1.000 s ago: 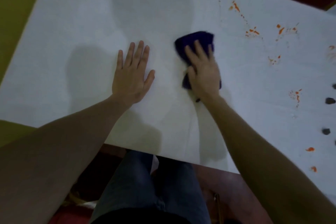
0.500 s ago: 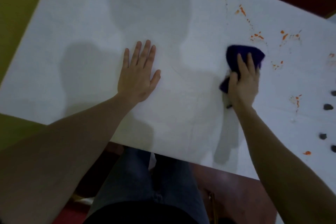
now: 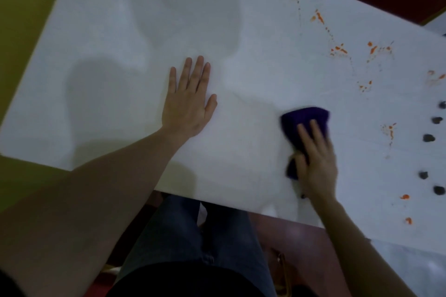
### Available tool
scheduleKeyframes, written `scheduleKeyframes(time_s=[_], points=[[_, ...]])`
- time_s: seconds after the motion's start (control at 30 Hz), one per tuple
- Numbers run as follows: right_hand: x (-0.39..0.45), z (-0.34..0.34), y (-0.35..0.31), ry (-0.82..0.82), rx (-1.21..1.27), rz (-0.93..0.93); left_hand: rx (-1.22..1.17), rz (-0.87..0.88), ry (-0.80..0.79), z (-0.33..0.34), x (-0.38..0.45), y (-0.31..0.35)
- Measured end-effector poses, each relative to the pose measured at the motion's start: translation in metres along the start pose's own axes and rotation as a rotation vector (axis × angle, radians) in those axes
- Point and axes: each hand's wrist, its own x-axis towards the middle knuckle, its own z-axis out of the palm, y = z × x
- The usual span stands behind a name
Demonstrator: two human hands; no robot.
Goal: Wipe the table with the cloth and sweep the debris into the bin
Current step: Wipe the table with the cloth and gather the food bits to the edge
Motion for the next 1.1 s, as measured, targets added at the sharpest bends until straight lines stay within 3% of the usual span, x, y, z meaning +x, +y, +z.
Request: scheduleKeyframes(time_s=[0.1,0.2,0.33,0.47,0.57,0.73,0.97,1.1], points=[[0.047,-0.005,0.011,0.09,0.029,0.258,0.002,-0.002,-0.003,-0.001,0.0,0.0],[0.106,0.005,-0.013,0.124,0.067,0.365,-0.01,0.001,-0.01,-0.002,-0.001,-0.001],[0.132,0.026,-0.071,0.074,0.085,0.195,-0.012,-0.002,-0.018,-0.002,-0.002,-0.001],[0.074,0.035,-0.106,-0.011,0.062,-0.07,-0.009,0.003,-0.04,-0.003,-0.002,-0.001],[0.026,0.028,-0.086,-0.047,0.053,-0.102,-0.065,-0.013,-0.068,-0.01,0.0,-0.003],[0.006,0.002,-0.014,-0.003,0.034,0.107,-0.142,0.064,-0.007,-0.027,0.04,-0.004],[0.137,-0.022,0.063,0.141,0.047,0.466,-0.035,0.106,-0.015,-0.016,0.121,0.014],[0.212,-0.019,0.061,0.141,0.07,0.45,-0.007,0.054,-0.013,-0.007,0.141,0.023]])
